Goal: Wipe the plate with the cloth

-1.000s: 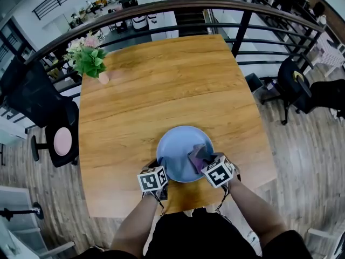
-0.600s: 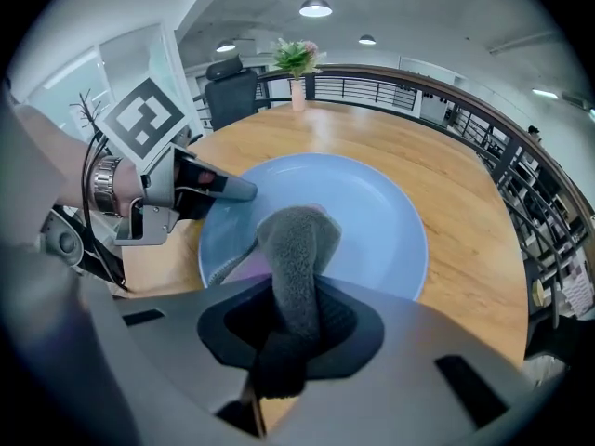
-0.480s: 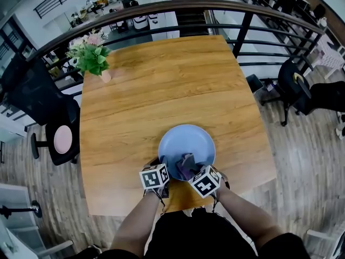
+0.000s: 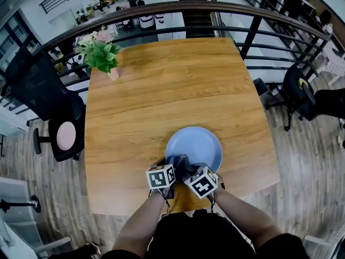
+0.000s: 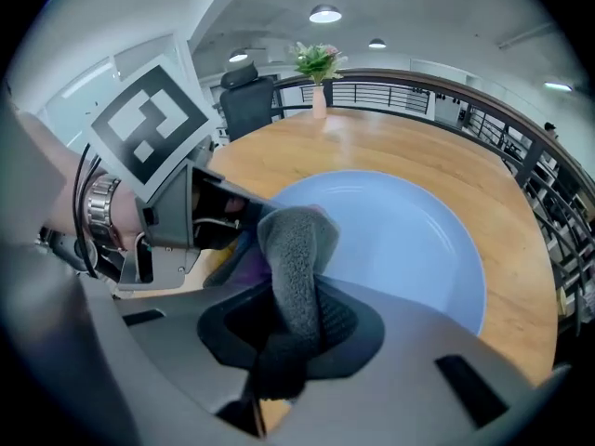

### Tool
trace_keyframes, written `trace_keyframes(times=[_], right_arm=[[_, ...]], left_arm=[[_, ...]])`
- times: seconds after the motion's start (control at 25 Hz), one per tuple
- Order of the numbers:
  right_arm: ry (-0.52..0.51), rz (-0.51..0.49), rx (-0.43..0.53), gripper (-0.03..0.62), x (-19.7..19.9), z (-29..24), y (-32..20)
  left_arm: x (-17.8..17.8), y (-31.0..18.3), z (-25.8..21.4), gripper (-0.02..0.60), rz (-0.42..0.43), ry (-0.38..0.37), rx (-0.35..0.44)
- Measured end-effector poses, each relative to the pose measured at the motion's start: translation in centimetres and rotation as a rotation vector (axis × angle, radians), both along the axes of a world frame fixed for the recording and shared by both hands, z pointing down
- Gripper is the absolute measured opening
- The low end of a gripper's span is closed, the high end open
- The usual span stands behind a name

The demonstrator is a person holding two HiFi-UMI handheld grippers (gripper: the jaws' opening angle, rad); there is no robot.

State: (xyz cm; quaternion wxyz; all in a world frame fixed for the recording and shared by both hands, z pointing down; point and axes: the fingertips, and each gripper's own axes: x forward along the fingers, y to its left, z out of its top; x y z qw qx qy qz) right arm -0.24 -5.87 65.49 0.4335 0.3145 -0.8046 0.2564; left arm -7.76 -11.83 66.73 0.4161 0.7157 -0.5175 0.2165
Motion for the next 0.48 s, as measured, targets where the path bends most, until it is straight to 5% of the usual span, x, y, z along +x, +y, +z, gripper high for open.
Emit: trace_keyframes(times=[0.24, 0.48], right_arm=[[-0.048, 0.093, 0.064, 0.074, 0.1, -0.1, -3.3], [-0.054, 0.039, 0.087, 0.074, -1.1, 0.2, -5.3]], left_arm=[[-0.2, -0.1, 0.3, 0.064, 0.005, 0.013, -0.002], [-0.3, -0.2, 0.3, 0.063, 0.008, 0.020, -0.006]])
